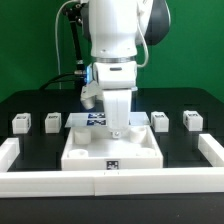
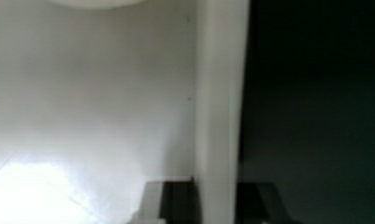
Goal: Assemble square table
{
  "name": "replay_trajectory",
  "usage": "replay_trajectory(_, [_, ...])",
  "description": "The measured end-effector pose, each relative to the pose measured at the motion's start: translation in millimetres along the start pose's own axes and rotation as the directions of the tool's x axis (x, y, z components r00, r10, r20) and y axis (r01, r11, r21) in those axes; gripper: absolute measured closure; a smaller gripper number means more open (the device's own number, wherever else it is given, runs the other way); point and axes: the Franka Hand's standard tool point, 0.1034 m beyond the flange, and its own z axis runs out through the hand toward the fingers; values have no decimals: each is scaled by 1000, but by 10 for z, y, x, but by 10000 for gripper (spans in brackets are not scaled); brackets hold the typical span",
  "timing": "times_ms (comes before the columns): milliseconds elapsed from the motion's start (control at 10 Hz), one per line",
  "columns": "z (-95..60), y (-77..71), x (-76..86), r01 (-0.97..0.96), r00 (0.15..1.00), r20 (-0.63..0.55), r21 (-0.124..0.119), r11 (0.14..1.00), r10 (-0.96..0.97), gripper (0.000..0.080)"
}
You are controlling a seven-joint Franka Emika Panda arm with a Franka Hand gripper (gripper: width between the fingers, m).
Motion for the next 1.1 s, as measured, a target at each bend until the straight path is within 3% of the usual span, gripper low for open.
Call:
replay_trajectory(600, [12, -2, 32, 2, 1000, -1, 2, 1000, -2, 734])
replay_trajectory(1100, [10, 172, 465, 11, 1000, -24, -14, 1000, -12, 734])
